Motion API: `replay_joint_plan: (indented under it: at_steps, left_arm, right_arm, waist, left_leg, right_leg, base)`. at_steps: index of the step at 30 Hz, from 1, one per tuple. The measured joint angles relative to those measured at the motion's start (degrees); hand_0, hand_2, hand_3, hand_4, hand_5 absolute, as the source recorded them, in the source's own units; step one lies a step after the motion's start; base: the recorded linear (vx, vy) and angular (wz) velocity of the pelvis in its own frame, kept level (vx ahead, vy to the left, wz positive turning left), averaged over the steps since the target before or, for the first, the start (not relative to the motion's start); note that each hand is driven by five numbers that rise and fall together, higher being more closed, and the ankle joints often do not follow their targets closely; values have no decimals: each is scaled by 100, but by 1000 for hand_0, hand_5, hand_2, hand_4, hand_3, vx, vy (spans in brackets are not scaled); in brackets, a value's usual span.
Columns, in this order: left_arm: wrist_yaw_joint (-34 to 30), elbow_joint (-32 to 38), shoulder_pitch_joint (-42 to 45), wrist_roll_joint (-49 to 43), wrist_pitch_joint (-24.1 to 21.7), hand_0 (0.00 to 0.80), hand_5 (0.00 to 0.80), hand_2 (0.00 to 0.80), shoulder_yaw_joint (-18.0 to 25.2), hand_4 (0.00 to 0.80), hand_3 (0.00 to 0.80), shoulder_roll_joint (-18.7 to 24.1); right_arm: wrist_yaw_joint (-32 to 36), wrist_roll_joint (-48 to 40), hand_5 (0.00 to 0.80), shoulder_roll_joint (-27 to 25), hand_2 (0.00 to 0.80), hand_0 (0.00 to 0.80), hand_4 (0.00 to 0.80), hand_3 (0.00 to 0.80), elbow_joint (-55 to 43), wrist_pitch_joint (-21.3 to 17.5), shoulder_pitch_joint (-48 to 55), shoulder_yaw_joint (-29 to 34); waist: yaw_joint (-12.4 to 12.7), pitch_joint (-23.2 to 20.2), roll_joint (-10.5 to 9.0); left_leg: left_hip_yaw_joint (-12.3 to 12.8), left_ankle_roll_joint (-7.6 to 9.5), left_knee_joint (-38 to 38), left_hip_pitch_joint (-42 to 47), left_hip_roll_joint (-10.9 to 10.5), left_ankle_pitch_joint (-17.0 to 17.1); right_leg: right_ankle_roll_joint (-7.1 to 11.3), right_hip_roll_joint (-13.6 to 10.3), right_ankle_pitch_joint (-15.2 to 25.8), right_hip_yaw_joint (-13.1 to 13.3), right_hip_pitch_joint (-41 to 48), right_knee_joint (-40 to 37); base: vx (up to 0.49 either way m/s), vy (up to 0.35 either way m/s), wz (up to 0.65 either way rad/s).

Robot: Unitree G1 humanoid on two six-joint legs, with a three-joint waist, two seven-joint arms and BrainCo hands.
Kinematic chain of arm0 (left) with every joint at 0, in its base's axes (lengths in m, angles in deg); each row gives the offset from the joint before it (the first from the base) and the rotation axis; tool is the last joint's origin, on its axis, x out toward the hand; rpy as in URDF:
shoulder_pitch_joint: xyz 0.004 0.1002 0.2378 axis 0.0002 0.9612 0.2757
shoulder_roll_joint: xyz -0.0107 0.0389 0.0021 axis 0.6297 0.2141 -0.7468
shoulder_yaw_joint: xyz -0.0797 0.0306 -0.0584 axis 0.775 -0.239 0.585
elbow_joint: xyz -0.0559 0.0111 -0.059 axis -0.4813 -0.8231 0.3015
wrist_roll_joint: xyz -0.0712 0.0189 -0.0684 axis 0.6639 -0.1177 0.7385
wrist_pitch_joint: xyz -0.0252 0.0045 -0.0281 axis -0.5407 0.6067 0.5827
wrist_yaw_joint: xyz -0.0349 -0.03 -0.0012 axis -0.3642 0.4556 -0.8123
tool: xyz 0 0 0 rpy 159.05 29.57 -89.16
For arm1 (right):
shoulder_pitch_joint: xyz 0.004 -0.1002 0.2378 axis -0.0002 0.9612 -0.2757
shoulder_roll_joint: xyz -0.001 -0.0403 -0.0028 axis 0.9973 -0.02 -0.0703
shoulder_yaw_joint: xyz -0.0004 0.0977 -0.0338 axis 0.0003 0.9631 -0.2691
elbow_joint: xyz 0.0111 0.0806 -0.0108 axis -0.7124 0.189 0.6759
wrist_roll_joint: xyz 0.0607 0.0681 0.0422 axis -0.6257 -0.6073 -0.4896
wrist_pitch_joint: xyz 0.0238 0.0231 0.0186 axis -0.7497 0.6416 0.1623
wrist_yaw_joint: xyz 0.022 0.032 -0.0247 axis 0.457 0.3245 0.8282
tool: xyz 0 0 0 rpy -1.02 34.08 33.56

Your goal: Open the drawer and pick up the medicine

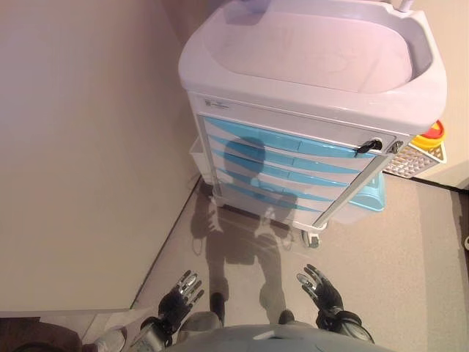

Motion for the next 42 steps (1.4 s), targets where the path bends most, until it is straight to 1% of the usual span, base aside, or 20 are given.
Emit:
replay_joint_plan:
  at_steps: [11,15,23,32,39,42]
  left_arm:
    - [-205,16,-17,-91,43,0,0,0,-149,0,0,15]
    - [-225,17,-15,33,138,0,0,0,-148,0,0,59]
    - [-254,13,8,148,135,0,0,0,-148,0,0,78]
    - [-263,14,10,252,129,0,0,0,-150,0,0,78]
    - [-308,24,11,257,125,0,0,0,-152,0,0,79]
    - [-343,141,41,360,127,0,0,0,-151,0,0,81]
  right_arm:
    - [86,-5,0,5,0,0,0,0,13,15,-8,-25]
    - [89,-4,0,5,0,0,0,0,17,35,3,-25]
    - [220,-3,0,7,0,0,0,0,16,54,100,-26]
    - [423,-138,0,25,0,0,0,0,15,56,137,-25]
    - [425,-137,0,39,0,0,0,0,12,55,147,-24]
    - [424,-137,0,38,0,0,0,0,12,55,154,-20]
  waist:
    - [-7,5,-32]
    - [-6,5,-33]
    - [-1,4,-39]
    - [-4,-28,-95]
    - [-10,-45,-111]
    - [-13,-45,-111]
  left_leg:
    - [16,0,-1,92,2,0]
    - [18,11,-1,93,3,8]
    - [22,14,-1,92,3,15]
    - [29,15,-1,92,3,15]
    - [31,15,-1,93,3,15]
    - [44,15,-1,92,3,15]
  right_leg:
    - [1,-2,-1,19,67,31]
    - [1,-8,-2,23,56,60]
    - [1,-8,-2,29,47,72]
    - [1,-8,-1,33,44,73]
    - [1,-9,-2,35,42,76]
    - [1,-12,-2,45,30,85]
  base:
    - [0,0,0]
    - [0,0,0]
    - [0,0,0]
    - [0,0,0]
    - [0,0,0]
    - [25,38,-2]
